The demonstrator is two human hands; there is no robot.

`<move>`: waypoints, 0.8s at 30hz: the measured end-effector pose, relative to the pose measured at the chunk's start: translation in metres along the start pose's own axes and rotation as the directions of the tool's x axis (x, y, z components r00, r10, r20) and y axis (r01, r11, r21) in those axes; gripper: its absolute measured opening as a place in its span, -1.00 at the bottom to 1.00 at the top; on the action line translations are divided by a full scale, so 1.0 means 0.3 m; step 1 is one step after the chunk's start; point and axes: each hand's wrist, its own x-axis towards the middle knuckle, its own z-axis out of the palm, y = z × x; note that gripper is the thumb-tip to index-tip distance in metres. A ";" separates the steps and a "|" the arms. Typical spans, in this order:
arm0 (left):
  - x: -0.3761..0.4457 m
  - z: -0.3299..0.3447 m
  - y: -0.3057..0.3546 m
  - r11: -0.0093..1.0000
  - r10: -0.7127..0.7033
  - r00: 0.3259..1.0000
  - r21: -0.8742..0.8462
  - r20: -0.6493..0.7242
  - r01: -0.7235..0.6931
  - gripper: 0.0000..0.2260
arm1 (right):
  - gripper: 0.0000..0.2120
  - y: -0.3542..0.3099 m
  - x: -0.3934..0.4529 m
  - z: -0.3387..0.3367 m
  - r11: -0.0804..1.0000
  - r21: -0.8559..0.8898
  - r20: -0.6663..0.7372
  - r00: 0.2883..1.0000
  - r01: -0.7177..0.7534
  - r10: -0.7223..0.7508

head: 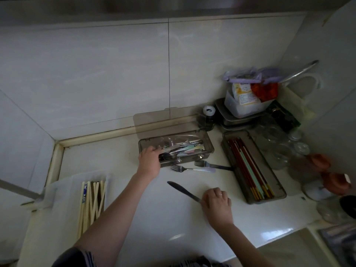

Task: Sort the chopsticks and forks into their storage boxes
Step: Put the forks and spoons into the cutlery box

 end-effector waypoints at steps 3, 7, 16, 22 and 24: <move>-0.011 0.007 -0.010 0.985 0.035 0.998 -0.167 -0.051 -0.043 -0.52 | -0.71 -0.009 -0.020 0.026 1.000 -0.026 -0.015 1.000 0.005 -0.006; -0.049 -0.010 -0.007 0.955 0.043 0.984 -0.283 -0.172 -0.091 -0.70 | -0.75 -0.026 -0.023 0.051 0.983 -0.176 -0.076 0.995 0.047 -0.061; -0.132 -0.013 0.014 0.974 0.115 0.986 -0.180 -0.123 -0.136 -0.81 | -0.77 -0.011 -0.023 0.093 0.867 -0.425 -0.102 0.939 0.258 -0.329; -0.185 -0.010 -0.023 0.978 0.124 0.983 -0.149 -0.133 -0.144 -0.83 | -0.79 0.024 -0.012 0.079 0.798 -0.483 -0.121 0.875 0.360 -0.468; -0.198 -0.010 -0.044 0.969 0.109 0.985 -0.207 -0.132 -0.135 -0.86 | -0.85 0.039 -0.012 0.065 0.771 -0.485 -0.100 0.850 0.413 -0.518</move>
